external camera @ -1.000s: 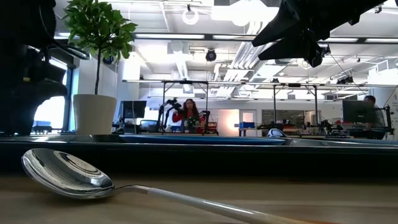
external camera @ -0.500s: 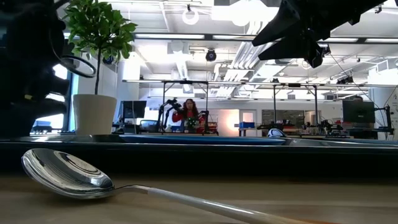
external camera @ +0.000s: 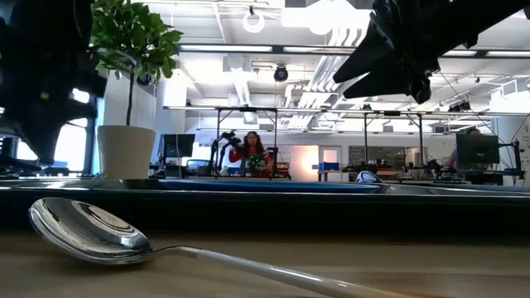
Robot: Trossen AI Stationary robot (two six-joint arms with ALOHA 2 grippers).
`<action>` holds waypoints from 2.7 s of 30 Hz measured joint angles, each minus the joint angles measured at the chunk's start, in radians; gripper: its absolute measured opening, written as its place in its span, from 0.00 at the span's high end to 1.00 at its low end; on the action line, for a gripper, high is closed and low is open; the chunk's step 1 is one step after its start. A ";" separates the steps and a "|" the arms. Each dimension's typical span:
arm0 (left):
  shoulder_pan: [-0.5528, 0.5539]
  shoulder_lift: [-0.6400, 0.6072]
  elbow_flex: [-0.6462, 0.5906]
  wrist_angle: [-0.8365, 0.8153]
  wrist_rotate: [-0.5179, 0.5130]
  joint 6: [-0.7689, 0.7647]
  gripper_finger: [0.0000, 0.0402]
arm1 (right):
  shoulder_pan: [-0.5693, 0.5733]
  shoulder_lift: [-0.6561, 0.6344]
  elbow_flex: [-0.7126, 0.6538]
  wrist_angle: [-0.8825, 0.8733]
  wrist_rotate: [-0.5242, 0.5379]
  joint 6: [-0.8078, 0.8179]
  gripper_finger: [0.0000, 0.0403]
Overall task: Pick and place plate/cup/fork/spoon on tray
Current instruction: Put the orange spoon on the black tray beside the blue plate
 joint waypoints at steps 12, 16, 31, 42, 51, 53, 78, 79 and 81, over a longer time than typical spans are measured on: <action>0.031 -0.060 0.012 -0.011 -0.075 0.014 0.93 | 0.001 0.004 0.000 0.001 -0.009 0.021 0.58; 0.043 -0.060 -0.019 0.024 -0.077 0.032 0.87 | 0.001 0.004 0.000 0.001 -0.010 0.025 0.58; 0.041 -0.059 -0.191 0.232 0.036 0.162 0.83 | 0.000 0.004 0.000 0.001 -0.010 0.020 0.58; 0.041 -0.069 -0.068 0.136 -0.023 0.304 0.88 | 0.022 0.072 0.000 0.133 -0.300 -0.120 0.58; 0.034 -0.069 0.129 0.194 -0.176 0.533 0.91 | 0.130 0.396 0.279 0.027 -0.422 -0.272 0.66; 0.020 -0.069 0.130 0.239 -0.163 0.565 0.91 | 0.141 0.473 0.384 -0.083 -0.423 -0.269 0.68; -0.046 -0.060 0.120 0.251 -0.246 0.900 0.91 | 0.078 0.966 1.207 -0.738 -0.842 -0.128 0.78; -0.046 -0.060 0.120 0.251 -0.258 0.914 0.91 | 0.079 0.970 1.215 -0.733 -0.854 -0.128 0.78; -0.046 -0.060 0.120 0.253 -0.284 0.939 0.91 | 0.077 0.981 1.233 -0.707 -0.860 -0.120 0.78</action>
